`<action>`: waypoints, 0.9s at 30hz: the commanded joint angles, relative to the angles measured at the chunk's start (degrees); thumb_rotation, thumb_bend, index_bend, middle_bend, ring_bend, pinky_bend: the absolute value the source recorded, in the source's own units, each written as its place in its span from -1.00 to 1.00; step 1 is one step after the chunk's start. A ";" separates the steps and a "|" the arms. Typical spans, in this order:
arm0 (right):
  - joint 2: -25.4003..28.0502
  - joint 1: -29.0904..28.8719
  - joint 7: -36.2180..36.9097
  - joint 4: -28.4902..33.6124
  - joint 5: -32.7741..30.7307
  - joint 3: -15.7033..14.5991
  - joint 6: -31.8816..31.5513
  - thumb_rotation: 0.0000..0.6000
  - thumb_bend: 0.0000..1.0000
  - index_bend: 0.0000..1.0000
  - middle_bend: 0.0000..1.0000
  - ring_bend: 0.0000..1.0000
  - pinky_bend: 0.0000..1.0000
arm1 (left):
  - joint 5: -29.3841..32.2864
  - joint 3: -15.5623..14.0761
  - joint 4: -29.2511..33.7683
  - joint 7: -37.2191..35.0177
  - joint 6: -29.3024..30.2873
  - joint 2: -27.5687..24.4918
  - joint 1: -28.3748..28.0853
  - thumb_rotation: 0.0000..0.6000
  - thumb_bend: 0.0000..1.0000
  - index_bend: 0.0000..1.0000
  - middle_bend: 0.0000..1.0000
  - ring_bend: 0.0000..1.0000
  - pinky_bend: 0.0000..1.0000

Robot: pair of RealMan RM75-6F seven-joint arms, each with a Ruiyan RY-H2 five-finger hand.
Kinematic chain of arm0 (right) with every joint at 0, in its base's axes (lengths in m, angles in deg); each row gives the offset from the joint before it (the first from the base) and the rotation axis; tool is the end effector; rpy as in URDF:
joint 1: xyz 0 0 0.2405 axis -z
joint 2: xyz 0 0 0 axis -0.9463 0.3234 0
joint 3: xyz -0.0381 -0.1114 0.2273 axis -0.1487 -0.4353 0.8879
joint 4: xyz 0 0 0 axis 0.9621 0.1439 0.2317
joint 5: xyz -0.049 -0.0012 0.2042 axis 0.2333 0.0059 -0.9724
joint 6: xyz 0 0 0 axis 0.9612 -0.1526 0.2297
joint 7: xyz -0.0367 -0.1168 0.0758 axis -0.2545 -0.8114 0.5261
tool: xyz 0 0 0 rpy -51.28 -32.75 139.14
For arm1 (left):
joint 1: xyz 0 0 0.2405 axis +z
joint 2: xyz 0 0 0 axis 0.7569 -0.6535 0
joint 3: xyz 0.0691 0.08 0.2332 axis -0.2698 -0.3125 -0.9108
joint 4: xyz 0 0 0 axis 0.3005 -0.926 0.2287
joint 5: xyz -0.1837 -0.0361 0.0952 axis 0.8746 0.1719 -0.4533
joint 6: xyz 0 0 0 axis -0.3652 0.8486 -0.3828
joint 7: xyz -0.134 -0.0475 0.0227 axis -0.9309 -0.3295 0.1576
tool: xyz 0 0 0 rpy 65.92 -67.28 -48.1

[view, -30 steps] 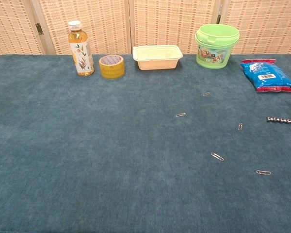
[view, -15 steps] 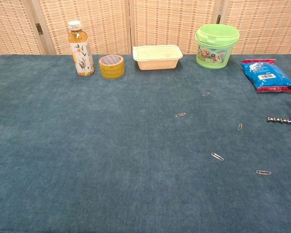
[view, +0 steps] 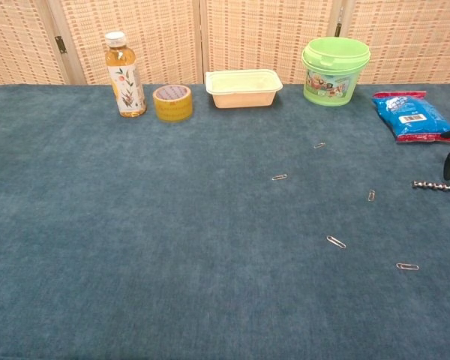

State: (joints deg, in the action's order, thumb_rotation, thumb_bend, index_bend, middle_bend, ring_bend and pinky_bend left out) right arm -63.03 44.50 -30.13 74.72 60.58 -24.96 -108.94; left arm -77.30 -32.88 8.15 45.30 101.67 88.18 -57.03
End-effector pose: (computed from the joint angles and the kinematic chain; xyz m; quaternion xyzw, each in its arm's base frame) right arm -0.3579 -0.3276 0.0429 0.6841 -0.4013 0.2563 0.5525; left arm -0.3084 0.1893 0.1495 -0.6403 -0.3722 -0.3665 0.5632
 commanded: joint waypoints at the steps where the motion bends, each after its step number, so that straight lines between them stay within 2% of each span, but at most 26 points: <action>1: -0.29 0.13 0.28 -0.38 0.07 -0.08 -0.14 1.00 -0.12 -0.20 -1.00 -1.00 -1.00 | -0.08 -0.03 -0.02 -0.46 0.13 -0.17 0.07 1.00 -0.25 -1.00 -0.92 -0.87 -0.89; 9: -1.16 0.08 0.70 -1.99 -0.14 0.20 -0.14 1.00 -0.12 -0.20 -1.00 -1.00 -1.00 | 0.29 0.37 -0.31 0.62 1.18 0.36 0.47 1.00 -0.25 -1.00 -0.92 -0.87 -0.89; 19: -3.14 -0.06 1.36 -4.62 1.37 -0.17 -1.98 1.00 -0.12 -0.07 -1.00 -1.00 -1.00 | 0.56 0.35 -0.15 0.74 0.67 0.28 0.32 1.00 -0.25 -1.00 -0.92 -0.87 -0.89; 27: -3.89 -0.10 1.32 -5.79 1.50 -0.21 -1.95 1.00 -0.12 -0.06 -1.00 -1.00 -1.00 | 0.50 0.23 -0.24 0.61 0.63 0.22 0.37 1.00 -0.25 -1.00 -0.92 -0.87 -0.89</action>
State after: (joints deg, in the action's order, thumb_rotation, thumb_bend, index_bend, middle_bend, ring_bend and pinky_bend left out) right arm -66.89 44.40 -28.81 68.96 62.07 -25.15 -110.93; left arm -76.80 -32.64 7.91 45.92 102.30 88.39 -56.65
